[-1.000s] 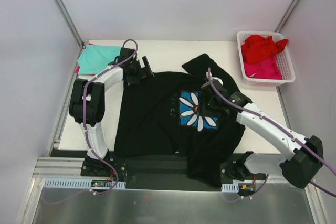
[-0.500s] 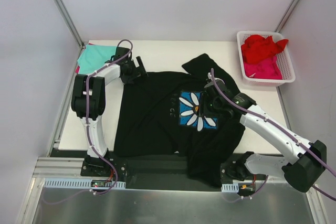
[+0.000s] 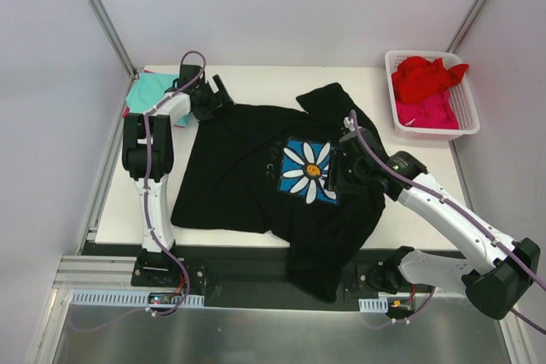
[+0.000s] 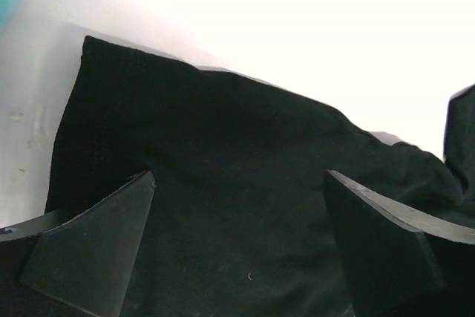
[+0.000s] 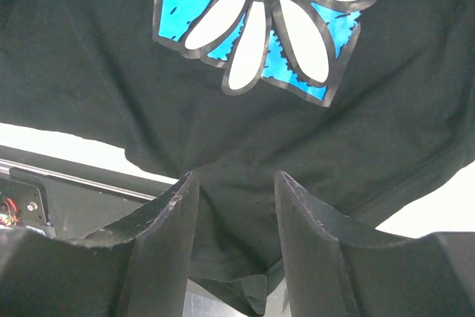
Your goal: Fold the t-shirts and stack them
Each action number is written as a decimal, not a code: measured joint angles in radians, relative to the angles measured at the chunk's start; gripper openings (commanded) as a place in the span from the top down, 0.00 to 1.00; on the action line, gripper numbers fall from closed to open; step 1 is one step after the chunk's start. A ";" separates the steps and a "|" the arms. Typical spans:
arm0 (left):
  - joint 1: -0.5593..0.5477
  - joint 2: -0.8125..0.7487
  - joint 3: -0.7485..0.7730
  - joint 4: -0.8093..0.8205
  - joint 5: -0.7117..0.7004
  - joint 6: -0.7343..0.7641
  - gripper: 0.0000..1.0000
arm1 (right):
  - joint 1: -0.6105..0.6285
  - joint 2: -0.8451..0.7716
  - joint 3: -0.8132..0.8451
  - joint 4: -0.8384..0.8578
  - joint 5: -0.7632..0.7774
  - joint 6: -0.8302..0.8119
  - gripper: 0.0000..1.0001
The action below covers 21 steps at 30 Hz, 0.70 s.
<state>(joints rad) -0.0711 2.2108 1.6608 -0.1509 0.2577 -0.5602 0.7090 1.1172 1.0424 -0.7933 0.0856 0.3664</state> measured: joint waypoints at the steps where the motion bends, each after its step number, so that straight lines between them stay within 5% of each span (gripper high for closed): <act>1: 0.006 0.001 0.000 0.003 0.004 -0.005 0.01 | -0.003 0.000 0.004 -0.003 0.000 -0.002 0.51; 13: 0.085 -0.010 -0.011 0.008 0.080 -0.035 0.01 | -0.050 0.089 0.014 0.058 -0.033 -0.051 0.51; 21: 0.078 -0.162 -0.069 -0.031 0.075 -0.034 0.01 | -0.278 0.397 0.238 0.201 -0.215 -0.145 0.49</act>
<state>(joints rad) 0.0067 2.0491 1.5917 -0.1814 0.3325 -0.5945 0.4309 1.5143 1.2800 -0.5919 -0.1295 0.2211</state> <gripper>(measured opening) 0.992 0.495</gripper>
